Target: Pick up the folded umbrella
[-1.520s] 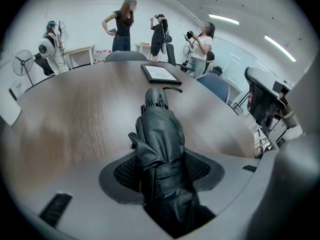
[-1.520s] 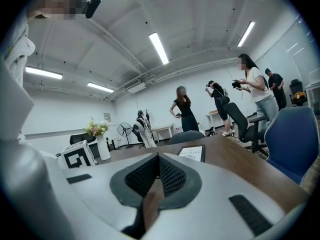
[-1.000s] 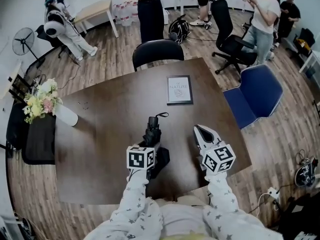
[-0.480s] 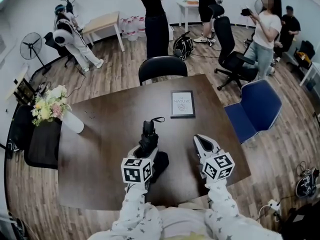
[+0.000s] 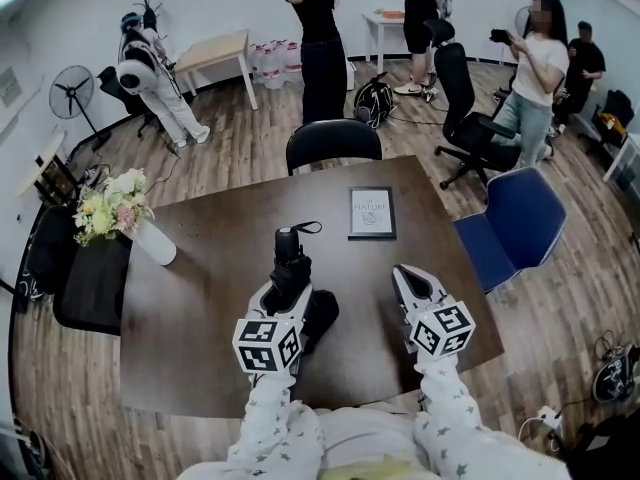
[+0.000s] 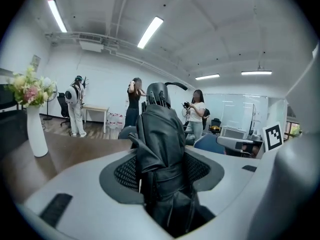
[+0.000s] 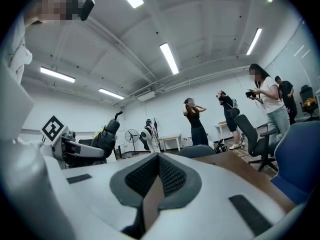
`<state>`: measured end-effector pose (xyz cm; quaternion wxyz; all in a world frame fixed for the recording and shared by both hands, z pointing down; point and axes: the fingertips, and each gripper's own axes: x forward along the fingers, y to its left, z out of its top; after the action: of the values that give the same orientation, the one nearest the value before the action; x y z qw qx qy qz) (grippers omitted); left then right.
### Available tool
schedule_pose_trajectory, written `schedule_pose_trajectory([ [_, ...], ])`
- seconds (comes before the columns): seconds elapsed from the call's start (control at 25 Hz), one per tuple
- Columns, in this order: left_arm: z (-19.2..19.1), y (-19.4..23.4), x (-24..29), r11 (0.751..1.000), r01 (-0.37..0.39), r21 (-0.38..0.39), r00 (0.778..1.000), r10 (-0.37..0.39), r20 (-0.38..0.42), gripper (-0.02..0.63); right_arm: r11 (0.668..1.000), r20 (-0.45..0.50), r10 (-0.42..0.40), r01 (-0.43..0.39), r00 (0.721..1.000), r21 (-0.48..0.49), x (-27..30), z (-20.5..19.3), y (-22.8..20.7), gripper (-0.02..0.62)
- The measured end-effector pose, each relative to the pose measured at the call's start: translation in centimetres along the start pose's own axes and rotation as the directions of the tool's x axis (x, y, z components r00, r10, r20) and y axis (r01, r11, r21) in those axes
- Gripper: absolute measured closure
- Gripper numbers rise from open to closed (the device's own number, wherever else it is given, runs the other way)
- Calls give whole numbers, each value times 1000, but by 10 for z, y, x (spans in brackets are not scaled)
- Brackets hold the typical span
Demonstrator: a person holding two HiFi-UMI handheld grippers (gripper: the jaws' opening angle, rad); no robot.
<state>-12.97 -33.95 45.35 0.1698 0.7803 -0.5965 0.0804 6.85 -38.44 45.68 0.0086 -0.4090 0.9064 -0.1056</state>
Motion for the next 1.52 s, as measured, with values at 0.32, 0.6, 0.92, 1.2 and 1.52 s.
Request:
schedule_pose_trajectory([
  [0.32, 32, 2, -21, 1000, -20, 5, 994, 19, 104, 360, 1000, 20, 14, -14, 1000, -15, -2, 13, 3, 574],
  [0.6, 53, 2, -38, 998, -52, 17, 981, 48, 188, 360, 1000, 46, 7, -5, 999, -24, -8, 22, -2, 574],
  [0.92, 71, 4, -51, 998, -67, 11, 967, 62, 249, 360, 1000, 73, 11, -10, 997, -9, -11, 31, -4, 574],
  [1.2, 75, -1, -58, 996, -86, 37, 960, 73, 271, 360, 999, 70, 15, -12, 997, -37, -15, 34, -5, 574],
  [1.52, 72, 4, -61, 994, -98, 43, 961, 83, 263, 360, 999, 63, 11, -8, 998, -45, -15, 30, -1, 574],
])
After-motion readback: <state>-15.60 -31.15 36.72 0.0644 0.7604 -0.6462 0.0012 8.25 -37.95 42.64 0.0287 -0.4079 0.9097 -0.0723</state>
